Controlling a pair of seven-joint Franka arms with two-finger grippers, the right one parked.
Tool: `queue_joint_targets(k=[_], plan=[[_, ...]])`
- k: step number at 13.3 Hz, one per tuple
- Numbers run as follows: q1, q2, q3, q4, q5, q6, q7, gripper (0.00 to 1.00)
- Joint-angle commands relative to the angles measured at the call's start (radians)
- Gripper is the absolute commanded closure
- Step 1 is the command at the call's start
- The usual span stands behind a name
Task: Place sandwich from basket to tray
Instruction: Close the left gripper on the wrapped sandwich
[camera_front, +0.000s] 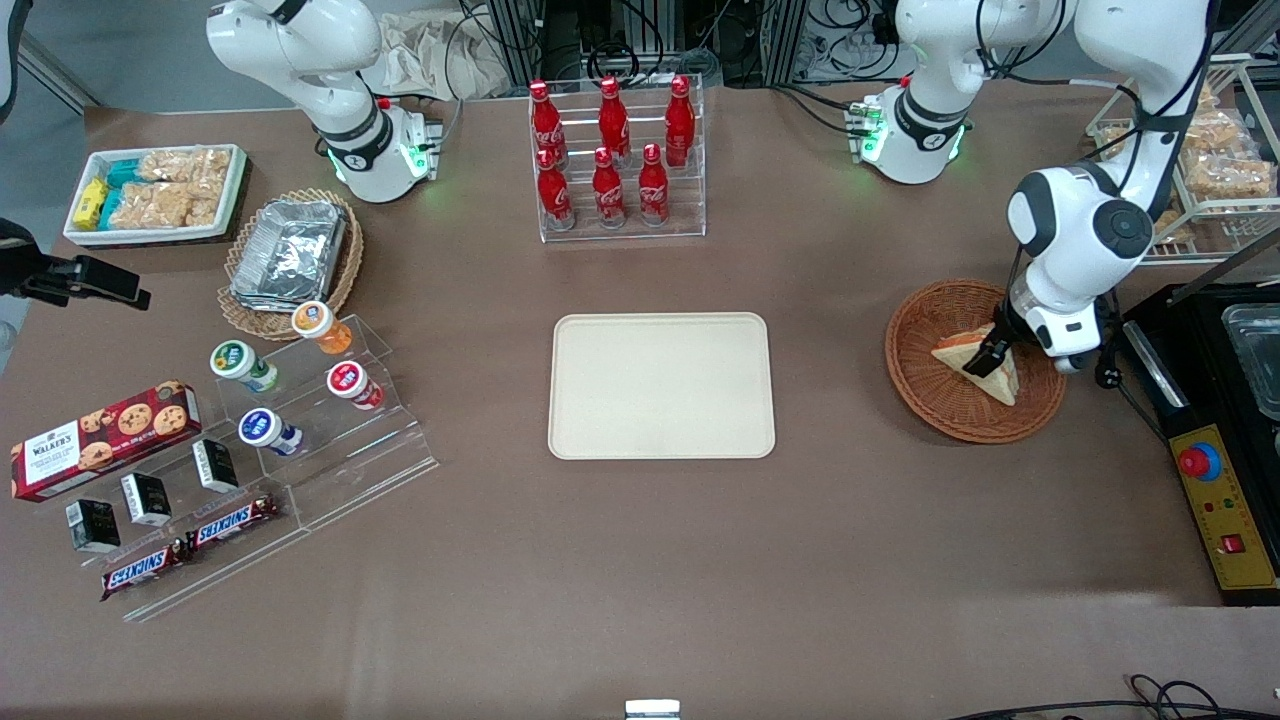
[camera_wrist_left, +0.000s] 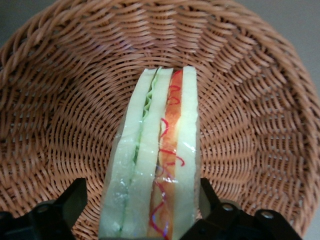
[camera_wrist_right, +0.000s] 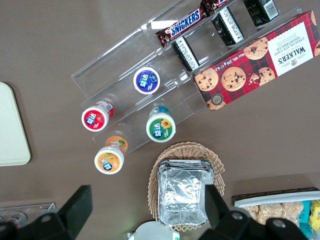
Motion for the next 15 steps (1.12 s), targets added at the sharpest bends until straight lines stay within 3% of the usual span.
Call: queue_joint_targets(k=[1, 5, 11, 15], plan=[[0.006, -0.006, -0.006, -0.024, 0.004, 0.076, -0.016, 1.00], [-0.006, -0.052, -0.012, 0.005, 0.007, 0.016, -0.014, 1.00], [-0.008, -0.182, -0.017, 0.238, 0.016, -0.451, 0.122, 1.00], [-0.008, -0.175, -0.015, 0.584, 0.016, -0.882, 0.251, 1.00]])
